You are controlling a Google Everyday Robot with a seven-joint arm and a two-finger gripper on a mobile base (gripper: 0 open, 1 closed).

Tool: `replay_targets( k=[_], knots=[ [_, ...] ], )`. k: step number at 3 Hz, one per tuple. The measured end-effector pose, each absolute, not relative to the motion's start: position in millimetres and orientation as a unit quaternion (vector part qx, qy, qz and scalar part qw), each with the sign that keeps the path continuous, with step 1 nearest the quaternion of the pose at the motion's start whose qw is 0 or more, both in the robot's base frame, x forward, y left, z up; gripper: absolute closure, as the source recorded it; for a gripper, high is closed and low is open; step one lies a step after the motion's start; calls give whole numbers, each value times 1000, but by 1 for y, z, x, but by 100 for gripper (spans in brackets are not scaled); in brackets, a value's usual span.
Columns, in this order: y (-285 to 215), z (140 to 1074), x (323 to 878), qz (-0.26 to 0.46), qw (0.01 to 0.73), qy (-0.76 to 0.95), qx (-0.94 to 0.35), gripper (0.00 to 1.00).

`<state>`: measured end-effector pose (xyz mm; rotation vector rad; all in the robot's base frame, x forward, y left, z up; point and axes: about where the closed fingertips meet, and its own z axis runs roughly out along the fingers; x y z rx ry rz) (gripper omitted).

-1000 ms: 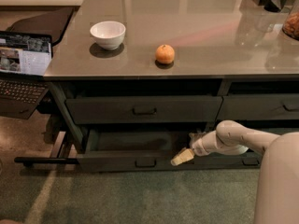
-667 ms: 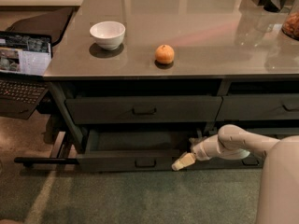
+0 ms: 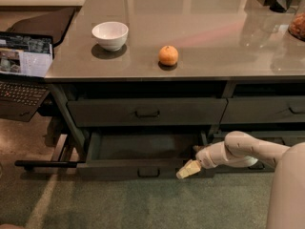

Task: Open middle drawer

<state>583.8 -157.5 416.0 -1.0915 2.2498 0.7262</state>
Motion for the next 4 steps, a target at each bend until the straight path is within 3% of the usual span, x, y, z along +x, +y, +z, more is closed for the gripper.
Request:
replay_targets(
  k=[1, 4],
  knots=[
    [-153, 425, 556, 276, 261, 830, -408, 0],
    [-142, 445, 487, 292, 237, 827, -419, 65]
  ],
)
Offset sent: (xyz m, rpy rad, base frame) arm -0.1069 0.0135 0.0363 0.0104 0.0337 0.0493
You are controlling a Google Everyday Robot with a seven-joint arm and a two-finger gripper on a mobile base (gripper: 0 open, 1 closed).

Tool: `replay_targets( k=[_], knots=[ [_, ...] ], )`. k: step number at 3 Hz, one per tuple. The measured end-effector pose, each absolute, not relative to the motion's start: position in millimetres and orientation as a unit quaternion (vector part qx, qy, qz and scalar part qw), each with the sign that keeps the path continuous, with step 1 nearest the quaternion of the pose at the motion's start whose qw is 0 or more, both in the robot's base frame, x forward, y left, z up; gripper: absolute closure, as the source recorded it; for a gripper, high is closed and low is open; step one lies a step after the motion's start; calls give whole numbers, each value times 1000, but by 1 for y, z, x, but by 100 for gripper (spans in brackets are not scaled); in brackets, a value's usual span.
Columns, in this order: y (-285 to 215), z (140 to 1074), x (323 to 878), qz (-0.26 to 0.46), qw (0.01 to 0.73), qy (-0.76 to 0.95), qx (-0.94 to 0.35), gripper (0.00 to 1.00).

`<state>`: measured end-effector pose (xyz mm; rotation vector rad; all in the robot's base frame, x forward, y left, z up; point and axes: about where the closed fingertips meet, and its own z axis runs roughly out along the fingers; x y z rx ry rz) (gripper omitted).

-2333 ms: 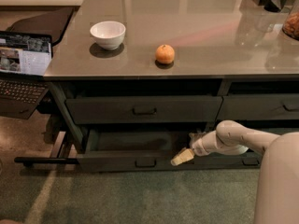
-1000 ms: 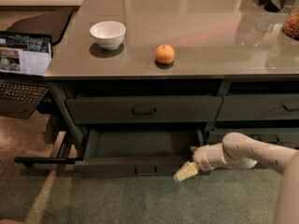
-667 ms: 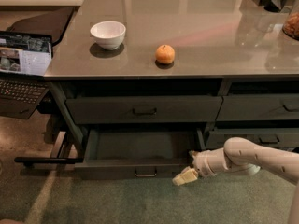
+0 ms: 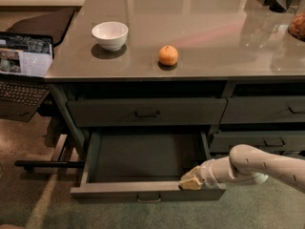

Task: Open middle drawer

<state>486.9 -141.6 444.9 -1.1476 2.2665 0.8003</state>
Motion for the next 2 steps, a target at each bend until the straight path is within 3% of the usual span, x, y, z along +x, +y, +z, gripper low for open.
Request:
replay_targets(
  k=[1, 2],
  knots=[
    [-140, 445, 482, 296, 228, 827, -420, 62],
    [-141, 448, 478, 297, 228, 827, -419, 39]
  ],
)
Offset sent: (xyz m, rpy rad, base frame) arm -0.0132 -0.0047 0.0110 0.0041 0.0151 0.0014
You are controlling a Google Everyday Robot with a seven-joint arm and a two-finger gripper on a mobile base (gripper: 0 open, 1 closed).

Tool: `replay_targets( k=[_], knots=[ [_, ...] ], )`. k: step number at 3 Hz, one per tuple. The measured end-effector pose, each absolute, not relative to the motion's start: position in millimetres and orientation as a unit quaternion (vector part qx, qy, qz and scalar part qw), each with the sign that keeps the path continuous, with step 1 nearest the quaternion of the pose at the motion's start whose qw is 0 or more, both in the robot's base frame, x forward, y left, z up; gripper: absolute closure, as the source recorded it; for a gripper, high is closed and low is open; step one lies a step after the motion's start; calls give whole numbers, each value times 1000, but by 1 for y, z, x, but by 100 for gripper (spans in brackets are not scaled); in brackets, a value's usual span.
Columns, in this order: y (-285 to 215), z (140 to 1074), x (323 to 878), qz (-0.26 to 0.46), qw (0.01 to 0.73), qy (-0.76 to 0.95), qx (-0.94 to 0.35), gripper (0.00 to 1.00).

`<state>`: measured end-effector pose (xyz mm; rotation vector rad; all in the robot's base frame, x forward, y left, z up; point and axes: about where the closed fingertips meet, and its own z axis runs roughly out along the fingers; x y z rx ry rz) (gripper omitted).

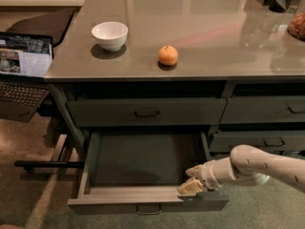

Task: Open middle drawer

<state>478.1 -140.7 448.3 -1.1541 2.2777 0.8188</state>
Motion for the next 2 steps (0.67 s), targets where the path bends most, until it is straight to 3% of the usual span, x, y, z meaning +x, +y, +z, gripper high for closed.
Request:
replay_targets(
  k=[1, 2],
  knots=[
    [-141, 448, 478, 297, 228, 827, -419, 16],
    [-141, 448, 478, 297, 228, 827, -419, 0]
  ],
)
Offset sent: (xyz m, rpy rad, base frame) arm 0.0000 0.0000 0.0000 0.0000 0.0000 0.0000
